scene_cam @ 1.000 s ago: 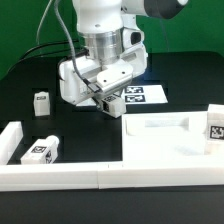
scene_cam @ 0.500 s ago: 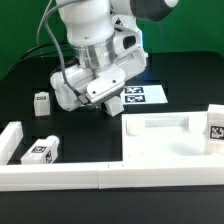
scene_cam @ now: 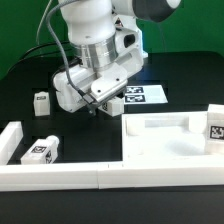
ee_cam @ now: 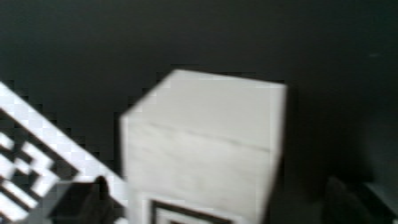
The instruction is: Assemble square table
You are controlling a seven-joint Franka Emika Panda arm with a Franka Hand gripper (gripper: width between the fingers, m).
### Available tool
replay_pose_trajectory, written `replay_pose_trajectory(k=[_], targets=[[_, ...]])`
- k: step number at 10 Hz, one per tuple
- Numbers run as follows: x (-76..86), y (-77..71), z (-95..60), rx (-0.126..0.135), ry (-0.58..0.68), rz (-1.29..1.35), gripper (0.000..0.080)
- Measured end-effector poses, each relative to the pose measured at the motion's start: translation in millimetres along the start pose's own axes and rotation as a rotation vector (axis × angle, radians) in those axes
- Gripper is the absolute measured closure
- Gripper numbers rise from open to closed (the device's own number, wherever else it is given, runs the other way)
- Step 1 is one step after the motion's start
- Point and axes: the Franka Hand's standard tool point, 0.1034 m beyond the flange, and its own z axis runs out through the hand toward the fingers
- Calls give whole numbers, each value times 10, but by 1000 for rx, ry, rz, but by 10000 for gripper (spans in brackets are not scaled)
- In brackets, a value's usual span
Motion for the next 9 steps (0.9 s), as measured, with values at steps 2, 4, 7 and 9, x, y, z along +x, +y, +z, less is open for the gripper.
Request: replay_pose_trajectory(k=[2, 4, 7, 9], targets=[[-111, 35, -146, -7, -37, -184, 157], [-290, 215, -326, -46, -48, -389, 151], [-316, 243, -348, -55, -51, -594, 150], [-320, 253, -360, -61, -54, -787, 150]])
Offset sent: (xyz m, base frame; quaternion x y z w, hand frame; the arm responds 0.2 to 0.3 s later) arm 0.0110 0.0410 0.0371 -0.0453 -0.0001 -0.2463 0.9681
